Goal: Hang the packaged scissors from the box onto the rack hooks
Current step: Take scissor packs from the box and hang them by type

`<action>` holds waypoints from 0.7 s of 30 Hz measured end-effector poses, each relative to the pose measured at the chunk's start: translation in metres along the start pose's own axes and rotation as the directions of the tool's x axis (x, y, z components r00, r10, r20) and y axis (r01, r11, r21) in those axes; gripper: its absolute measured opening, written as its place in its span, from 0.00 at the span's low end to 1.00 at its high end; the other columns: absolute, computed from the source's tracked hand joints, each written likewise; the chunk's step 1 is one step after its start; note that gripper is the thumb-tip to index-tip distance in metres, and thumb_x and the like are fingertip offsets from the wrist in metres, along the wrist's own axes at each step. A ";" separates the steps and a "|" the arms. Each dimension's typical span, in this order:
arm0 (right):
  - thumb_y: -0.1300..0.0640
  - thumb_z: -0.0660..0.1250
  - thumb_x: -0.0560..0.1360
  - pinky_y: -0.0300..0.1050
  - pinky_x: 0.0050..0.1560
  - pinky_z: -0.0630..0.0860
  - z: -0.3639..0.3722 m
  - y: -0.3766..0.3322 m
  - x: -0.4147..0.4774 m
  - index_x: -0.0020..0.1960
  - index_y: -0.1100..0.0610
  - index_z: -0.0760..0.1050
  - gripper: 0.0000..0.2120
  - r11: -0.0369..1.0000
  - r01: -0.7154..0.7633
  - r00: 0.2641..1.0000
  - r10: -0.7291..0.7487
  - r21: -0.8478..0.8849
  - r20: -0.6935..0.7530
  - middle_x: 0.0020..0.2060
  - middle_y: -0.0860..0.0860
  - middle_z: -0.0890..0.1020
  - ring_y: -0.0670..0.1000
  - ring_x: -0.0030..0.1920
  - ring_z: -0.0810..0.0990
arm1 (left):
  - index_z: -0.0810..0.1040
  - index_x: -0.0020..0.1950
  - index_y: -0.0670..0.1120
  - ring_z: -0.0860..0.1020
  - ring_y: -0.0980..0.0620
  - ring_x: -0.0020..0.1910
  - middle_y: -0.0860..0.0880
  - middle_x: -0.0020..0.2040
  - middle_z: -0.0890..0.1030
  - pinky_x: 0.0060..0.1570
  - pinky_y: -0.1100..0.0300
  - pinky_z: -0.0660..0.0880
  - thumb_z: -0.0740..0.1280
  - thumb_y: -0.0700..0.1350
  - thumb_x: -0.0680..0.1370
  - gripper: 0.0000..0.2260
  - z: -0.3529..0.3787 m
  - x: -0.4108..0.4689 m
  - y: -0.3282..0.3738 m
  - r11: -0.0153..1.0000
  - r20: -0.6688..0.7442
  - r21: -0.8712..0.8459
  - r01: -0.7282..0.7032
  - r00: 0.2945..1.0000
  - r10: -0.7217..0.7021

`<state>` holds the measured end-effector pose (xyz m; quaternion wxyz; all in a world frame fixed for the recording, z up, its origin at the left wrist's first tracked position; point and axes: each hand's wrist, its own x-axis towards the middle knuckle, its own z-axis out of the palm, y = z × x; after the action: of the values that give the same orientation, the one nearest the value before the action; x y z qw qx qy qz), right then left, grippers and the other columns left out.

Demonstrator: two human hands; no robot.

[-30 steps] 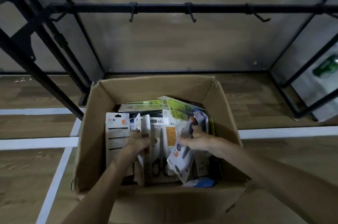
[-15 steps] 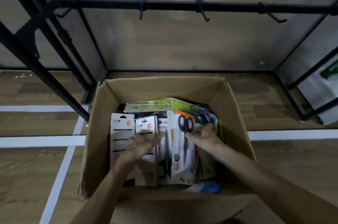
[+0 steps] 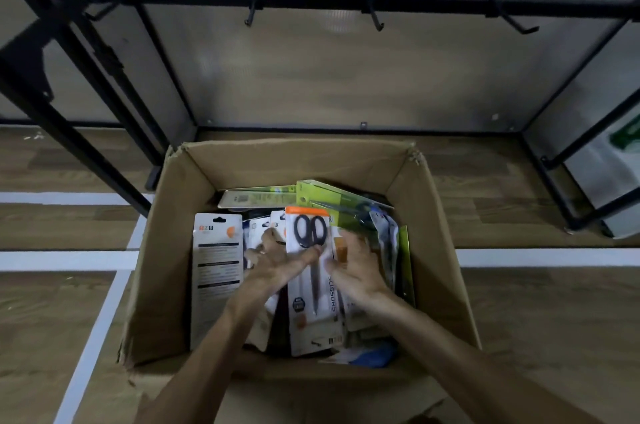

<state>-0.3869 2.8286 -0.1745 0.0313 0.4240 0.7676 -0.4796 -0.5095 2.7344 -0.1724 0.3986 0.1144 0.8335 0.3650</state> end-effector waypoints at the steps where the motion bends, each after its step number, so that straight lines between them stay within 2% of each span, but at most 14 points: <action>1: 0.54 0.66 0.79 0.57 0.74 0.64 -0.006 0.002 0.001 0.76 0.44 0.58 0.29 1.000 0.020 0.999 -0.020 0.011 -0.045 0.72 0.50 0.67 0.55 0.75 0.63 | 0.53 0.82 0.46 0.63 0.35 0.75 0.38 0.77 0.61 0.71 0.44 0.64 0.76 0.56 0.74 0.46 0.000 0.002 -0.005 1.000 0.004 -0.020 0.009 1.000 -0.009; 2: 0.56 0.67 0.77 0.56 0.74 0.64 -0.010 0.005 0.002 0.76 0.44 0.59 0.31 0.999 -0.012 0.997 0.015 0.043 -0.076 0.70 0.50 0.67 0.55 0.74 0.63 | 0.54 0.82 0.46 0.66 0.36 0.74 0.37 0.75 0.65 0.69 0.46 0.66 0.77 0.56 0.73 0.46 -0.001 0.002 -0.007 0.999 0.017 -0.037 0.011 1.000 -0.010; 5: 0.55 0.72 0.74 0.57 0.76 0.57 -0.010 0.009 0.009 0.79 0.51 0.50 0.43 0.989 -0.132 0.991 0.129 -0.072 -0.036 0.75 0.53 0.56 0.58 0.76 0.54 | 0.58 0.80 0.43 0.74 0.37 0.67 0.42 0.63 0.72 0.66 0.45 0.73 0.79 0.61 0.67 0.50 -0.004 0.003 -0.006 0.998 0.053 -0.058 0.013 0.999 -0.009; 7: 0.55 0.73 0.73 0.57 0.77 0.54 -0.007 0.007 0.014 0.81 0.54 0.43 0.48 0.984 -0.160 0.987 0.160 -0.073 -0.007 0.78 0.55 0.51 0.59 0.78 0.50 | 0.57 0.78 0.42 0.71 0.37 0.70 0.41 0.69 0.70 0.68 0.42 0.72 0.76 0.67 0.66 0.52 -0.005 0.002 0.002 0.998 0.109 0.042 0.036 0.993 -0.040; 9: 0.56 0.73 0.73 0.50 0.70 0.64 -0.011 0.002 0.015 0.80 0.54 0.45 0.47 0.983 -0.182 0.983 0.182 -0.002 0.017 0.74 0.55 0.58 0.55 0.73 0.59 | 0.55 0.78 0.44 0.65 0.37 0.75 0.40 0.76 0.62 0.72 0.40 0.68 0.74 0.69 0.68 0.50 -0.008 0.001 0.005 0.986 0.104 0.153 0.063 0.991 -0.079; 11: 0.57 0.73 0.73 0.43 0.60 0.64 -0.014 0.001 0.014 0.79 0.53 0.49 0.44 0.975 -0.192 0.981 0.189 0.109 0.033 0.67 0.52 0.63 0.51 0.66 0.64 | 0.60 0.76 0.50 0.69 0.41 0.72 0.38 0.79 0.61 0.69 0.47 0.72 0.77 0.69 0.64 0.49 -0.010 0.000 0.002 0.998 0.092 0.032 0.057 0.994 -0.060; 12: 0.57 0.74 0.73 0.43 0.58 0.63 -0.015 0.001 0.012 0.79 0.53 0.50 0.44 0.969 -0.189 0.982 0.186 0.159 0.031 0.68 0.53 0.64 0.52 0.67 0.65 | 0.60 0.76 0.52 0.68 0.42 0.73 0.37 0.80 0.59 0.69 0.49 0.72 0.78 0.68 0.64 0.48 -0.012 0.001 -0.002 0.998 0.087 -0.016 0.060 0.994 -0.058; 14: 0.55 0.74 0.74 0.43 0.59 0.62 -0.012 0.001 0.010 0.80 0.51 0.49 0.44 0.951 -0.173 0.985 0.168 0.255 0.039 0.69 0.53 0.65 0.53 0.69 0.65 | 0.52 0.80 0.48 0.55 0.38 0.80 0.38 0.81 0.51 0.75 0.41 0.63 0.77 0.68 0.66 0.54 -0.016 0.003 -0.006 0.995 0.089 0.004 0.101 0.991 -0.101; 15: 0.54 0.74 0.74 0.43 0.59 0.62 -0.009 0.001 0.011 0.79 0.51 0.49 0.44 0.939 -0.173 0.985 0.166 0.297 0.050 0.67 0.52 0.65 0.52 0.67 0.65 | 0.50 0.81 0.47 0.51 0.37 0.80 0.39 0.81 0.50 0.76 0.38 0.60 0.77 0.68 0.64 0.57 -0.017 0.004 -0.006 0.994 0.096 0.030 0.105 0.990 -0.107; 16: 0.53 0.74 0.74 0.43 0.60 0.62 -0.005 -0.001 0.012 0.79 0.50 0.50 0.43 0.925 -0.181 0.983 0.173 0.333 0.053 0.65 0.50 0.66 0.51 0.65 0.66 | 0.51 0.80 0.48 0.52 0.37 0.80 0.40 0.80 0.53 0.75 0.37 0.61 0.77 0.69 0.62 0.57 -0.019 0.006 -0.005 0.994 0.098 0.025 0.104 0.990 -0.106; 17: 0.52 0.74 0.74 0.44 0.61 0.63 -0.002 -0.002 0.013 0.78 0.50 0.52 0.42 0.918 -0.181 0.983 0.177 0.352 0.043 0.65 0.49 0.66 0.50 0.64 0.66 | 0.53 0.79 0.49 0.57 0.37 0.79 0.41 0.79 0.57 0.73 0.38 0.64 0.78 0.67 0.61 0.56 -0.022 0.009 -0.006 0.994 0.079 0.009 0.106 0.991 -0.107; 19: 0.52 0.76 0.72 0.48 0.67 0.66 0.005 -0.003 0.016 0.75 0.49 0.55 0.40 0.916 -0.176 0.983 0.183 0.361 0.017 0.68 0.51 0.67 0.52 0.67 0.67 | 0.60 0.72 0.53 0.68 0.42 0.73 0.49 0.70 0.71 0.67 0.44 0.71 0.80 0.60 0.66 0.43 -0.028 0.013 -0.012 0.994 0.075 -0.087 0.067 0.995 -0.061; 20: 0.53 0.77 0.71 0.51 0.68 0.68 0.008 -0.004 0.015 0.74 0.49 0.57 0.40 0.910 -0.173 0.983 0.184 0.377 0.008 0.67 0.52 0.68 0.53 0.67 0.69 | 0.63 0.68 0.55 0.72 0.48 0.68 0.55 0.63 0.75 0.61 0.50 0.73 0.80 0.56 0.69 0.35 -0.030 0.014 -0.016 0.990 0.092 -0.138 0.035 0.996 -0.022; 21: 0.54 0.78 0.70 0.53 0.69 0.69 0.009 -0.003 0.014 0.72 0.50 0.57 0.39 0.902 -0.176 0.982 0.190 0.395 0.002 0.65 0.52 0.70 0.53 0.66 0.70 | 0.64 0.65 0.55 0.75 0.52 0.62 0.60 0.57 0.74 0.55 0.58 0.73 0.80 0.54 0.71 0.31 -0.032 0.013 -0.018 0.985 0.100 -0.173 -0.016 0.994 0.034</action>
<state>-0.4013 2.8300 -0.1830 -0.0236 0.5005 0.6129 -0.6110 -0.5401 2.7115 -0.1799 0.4448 0.1085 0.7757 0.4343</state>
